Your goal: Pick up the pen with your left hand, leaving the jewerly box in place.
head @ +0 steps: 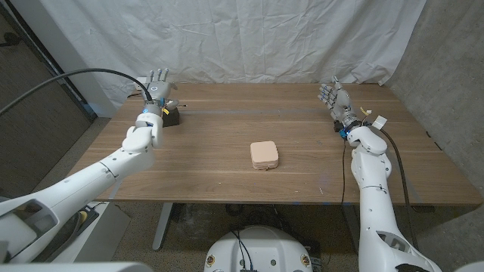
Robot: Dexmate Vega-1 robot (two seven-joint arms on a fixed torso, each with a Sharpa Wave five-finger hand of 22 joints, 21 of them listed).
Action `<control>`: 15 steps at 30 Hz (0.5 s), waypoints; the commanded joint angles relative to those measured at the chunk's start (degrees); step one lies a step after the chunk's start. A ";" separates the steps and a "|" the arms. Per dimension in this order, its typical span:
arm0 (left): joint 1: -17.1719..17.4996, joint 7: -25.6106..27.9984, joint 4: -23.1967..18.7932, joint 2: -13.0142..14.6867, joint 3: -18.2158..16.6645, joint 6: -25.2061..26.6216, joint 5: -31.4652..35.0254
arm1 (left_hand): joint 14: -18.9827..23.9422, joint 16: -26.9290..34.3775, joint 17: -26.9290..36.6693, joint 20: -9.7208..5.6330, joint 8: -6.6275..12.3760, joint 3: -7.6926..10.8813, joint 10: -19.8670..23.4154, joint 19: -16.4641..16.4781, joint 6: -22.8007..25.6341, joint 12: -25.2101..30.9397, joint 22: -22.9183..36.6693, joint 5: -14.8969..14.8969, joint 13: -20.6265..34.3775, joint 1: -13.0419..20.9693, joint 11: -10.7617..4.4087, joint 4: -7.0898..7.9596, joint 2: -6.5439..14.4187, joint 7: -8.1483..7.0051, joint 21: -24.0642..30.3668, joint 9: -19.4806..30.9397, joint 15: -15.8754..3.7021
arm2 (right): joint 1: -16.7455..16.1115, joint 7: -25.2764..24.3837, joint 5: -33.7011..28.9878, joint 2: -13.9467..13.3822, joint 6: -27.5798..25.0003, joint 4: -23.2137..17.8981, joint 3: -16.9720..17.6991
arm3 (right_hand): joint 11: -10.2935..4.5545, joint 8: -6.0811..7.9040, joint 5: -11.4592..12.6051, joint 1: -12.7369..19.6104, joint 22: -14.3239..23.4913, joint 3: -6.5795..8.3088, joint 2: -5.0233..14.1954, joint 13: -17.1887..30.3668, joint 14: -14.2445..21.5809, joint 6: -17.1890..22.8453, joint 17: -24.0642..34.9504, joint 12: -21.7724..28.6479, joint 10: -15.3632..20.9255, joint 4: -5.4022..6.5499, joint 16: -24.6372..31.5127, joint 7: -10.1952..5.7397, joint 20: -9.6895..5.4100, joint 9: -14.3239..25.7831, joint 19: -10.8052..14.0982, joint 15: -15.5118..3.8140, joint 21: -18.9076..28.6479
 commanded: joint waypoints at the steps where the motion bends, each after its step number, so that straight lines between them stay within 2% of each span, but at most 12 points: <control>1: -1.70 0.09 2.84 -1.18 0.85 -0.44 -1.42 | -0.16 0.35 0.30 -0.36 0.00 -0.21 -0.21 -0.19 0.70 -0.04 0.20 0.42 0.06 0.74 0.16 0.04 -0.03 -0.14 0.47 0.12 -0.33 | -0.06 -0.44 -0.01 -0.22 -0.81 -0.91 0.48 | -0.05 0.12 -0.20 -0.27 0.15 -0.34 0.14 0.28 0.49 0.17 0.34 -0.09 0.43 -0.12 0.08 -0.17 -0.34 0.11 0.47 0.08 -0.26; 8: -2.32 -1.93 2.32 -0.65 1.88 0.67 -1.20 | -0.18 0.35 0.31 -0.40 0.05 -0.28 -0.20 -0.13 1.04 -0.04 0.20 0.54 0.06 1.01 0.14 -0.01 0.00 -0.02 0.50 0.13 -0.35 | 0.49 -0.32 0.03 -0.23 -0.98 -0.41 0.52 | -0.06 0.12 -0.21 -0.35 0.16 -0.39 0.16 0.28 0.52 0.17 0.35 -0.09 0.45 -0.11 0.08 -0.19 -0.33 0.11 0.50 0.07 -0.38; 11: -2.61 -3.54 2.08 0.03 2.37 0.83 -0.94 | -0.41 0.27 0.33 -0.40 -1.01 -0.45 -0.84 -0.09 -1.31 -0.29 0.19 0.69 0.06 1.25 0.53 0.01 0.00 0.81 0.52 0.15 -0.37 | 0.75 -0.32 0.10 -0.04 -0.77 -0.23 0.42 | -0.03 0.13 -0.21 -0.39 0.16 -0.41 0.17 0.28 0.58 0.19 0.35 -0.08 0.47 -0.10 0.10 -0.19 -0.36 0.11 0.52 0.07 -0.43; 15: -2.47 -3.43 2.30 0.15 2.40 0.69 -1.06 | -0.54 0.24 0.33 -0.46 -0.91 -0.63 -0.99 0.00 -0.90 -0.32 0.18 0.77 0.06 1.27 0.50 0.09 0.00 1.41 0.54 0.20 -0.31 | 0.61 -0.42 -0.15 0.13 -0.77 -0.73 0.06 | -0.09 0.13 -0.21 -0.43 0.17 -0.44 0.19 0.28 0.59 0.19 0.35 -0.10 0.44 -0.09 0.10 -0.22 -0.35 0.11 0.55 0.07 -0.50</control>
